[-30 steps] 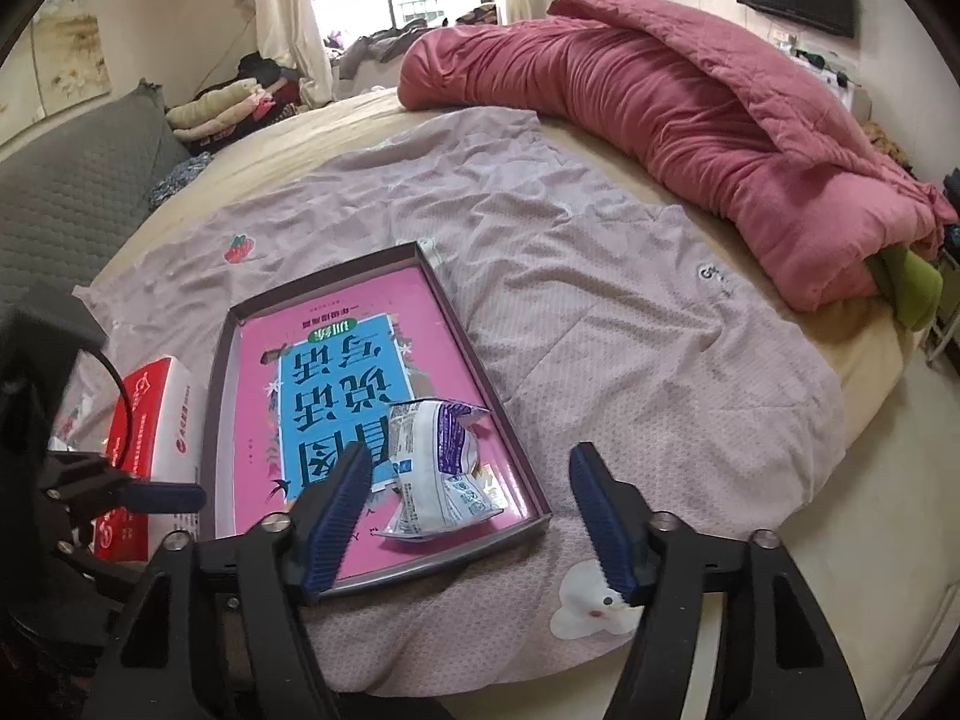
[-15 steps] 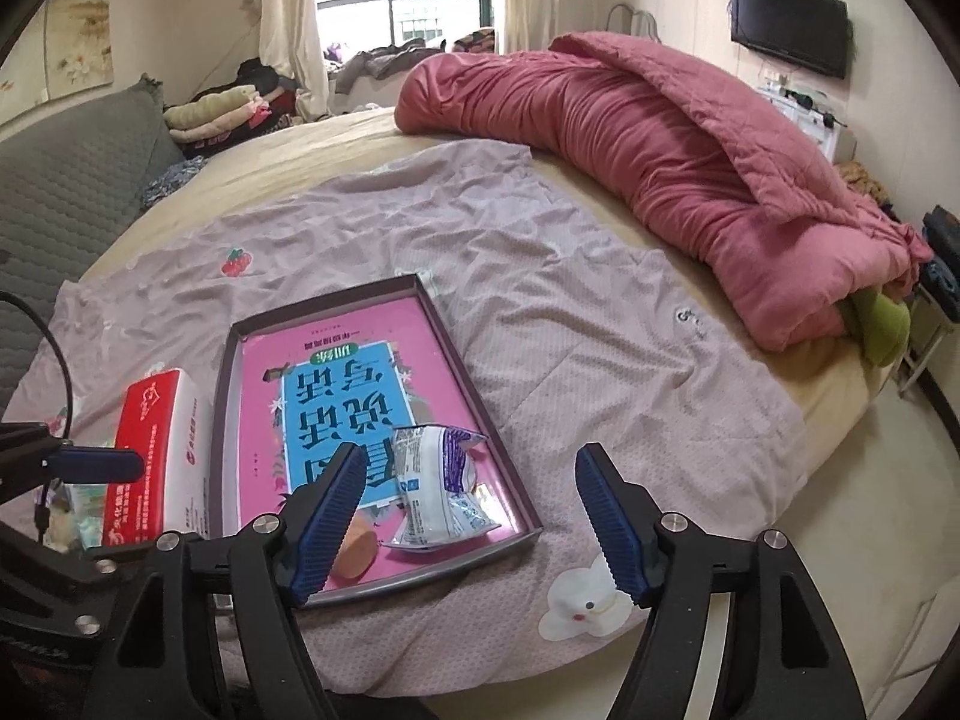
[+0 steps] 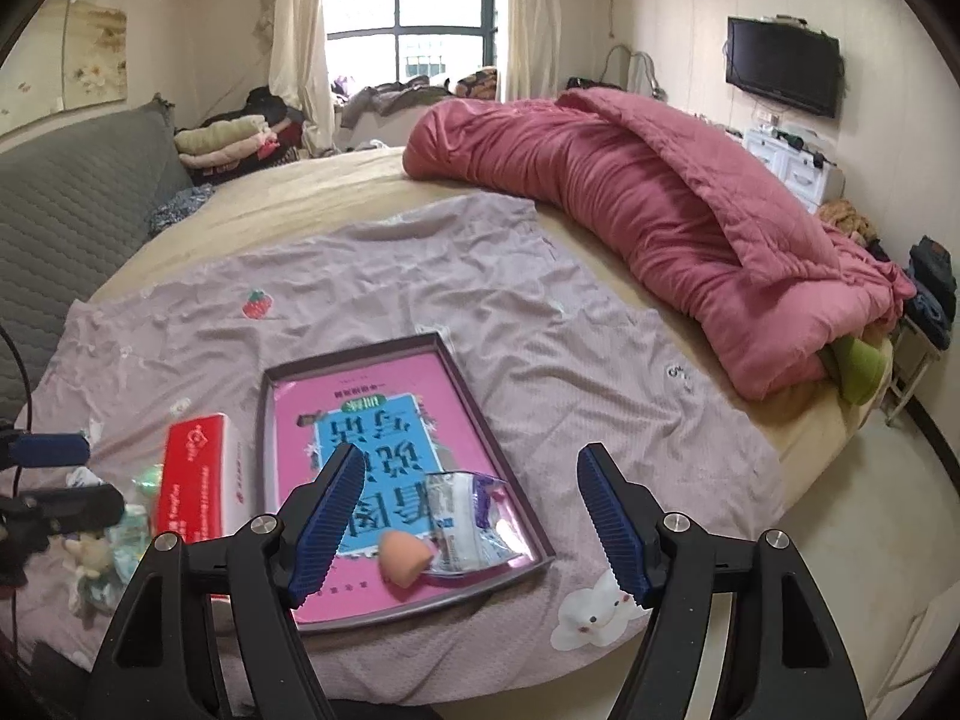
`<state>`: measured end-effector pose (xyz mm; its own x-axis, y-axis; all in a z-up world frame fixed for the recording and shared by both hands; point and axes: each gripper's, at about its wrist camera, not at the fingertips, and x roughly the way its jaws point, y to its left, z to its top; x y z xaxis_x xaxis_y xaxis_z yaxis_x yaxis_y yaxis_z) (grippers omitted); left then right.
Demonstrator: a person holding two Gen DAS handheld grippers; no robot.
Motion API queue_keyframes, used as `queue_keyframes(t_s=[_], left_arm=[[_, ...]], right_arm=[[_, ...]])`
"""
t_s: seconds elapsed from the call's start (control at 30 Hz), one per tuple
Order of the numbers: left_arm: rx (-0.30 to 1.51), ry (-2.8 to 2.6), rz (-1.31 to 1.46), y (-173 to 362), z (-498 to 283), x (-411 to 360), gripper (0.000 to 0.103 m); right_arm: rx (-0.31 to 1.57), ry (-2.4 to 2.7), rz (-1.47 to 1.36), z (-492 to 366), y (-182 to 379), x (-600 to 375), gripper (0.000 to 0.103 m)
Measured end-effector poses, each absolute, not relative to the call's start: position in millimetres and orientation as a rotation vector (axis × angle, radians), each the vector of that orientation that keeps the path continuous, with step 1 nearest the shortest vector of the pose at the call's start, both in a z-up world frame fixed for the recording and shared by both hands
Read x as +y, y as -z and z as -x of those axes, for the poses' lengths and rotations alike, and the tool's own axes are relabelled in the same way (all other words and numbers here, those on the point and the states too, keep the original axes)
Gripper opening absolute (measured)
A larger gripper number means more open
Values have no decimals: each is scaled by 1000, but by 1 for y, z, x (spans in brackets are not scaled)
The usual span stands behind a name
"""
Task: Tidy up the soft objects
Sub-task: 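Move both open tools back from the tray toward the pile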
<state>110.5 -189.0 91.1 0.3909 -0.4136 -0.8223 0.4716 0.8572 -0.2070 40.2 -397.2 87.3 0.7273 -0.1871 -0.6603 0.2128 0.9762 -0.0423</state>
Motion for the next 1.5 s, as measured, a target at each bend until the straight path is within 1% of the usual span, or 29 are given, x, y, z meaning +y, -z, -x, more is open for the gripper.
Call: queue_keyframes(t_s=[0.37, 0.73, 0.97, 1.13, 1.5], left_arm=[[929, 443, -2, -127, -96, -105, 78], [912, 288, 97, -131, -81, -7, 78], [954, 208, 160, -107, -72, 46, 78], [999, 168, 191, -84, -63, 69, 78], [1094, 161, 221, -29, -45, 82, 78]], right_arm=[[631, 150, -8, -29, -128, -354, 75], [619, -17, 14, -31, -137, -287, 75], [635, -122, 3, -26, -127, -243, 75], [676, -174, 11, -21, -108, -217, 75], [801, -256, 33, -10, -53, -186, 75]])
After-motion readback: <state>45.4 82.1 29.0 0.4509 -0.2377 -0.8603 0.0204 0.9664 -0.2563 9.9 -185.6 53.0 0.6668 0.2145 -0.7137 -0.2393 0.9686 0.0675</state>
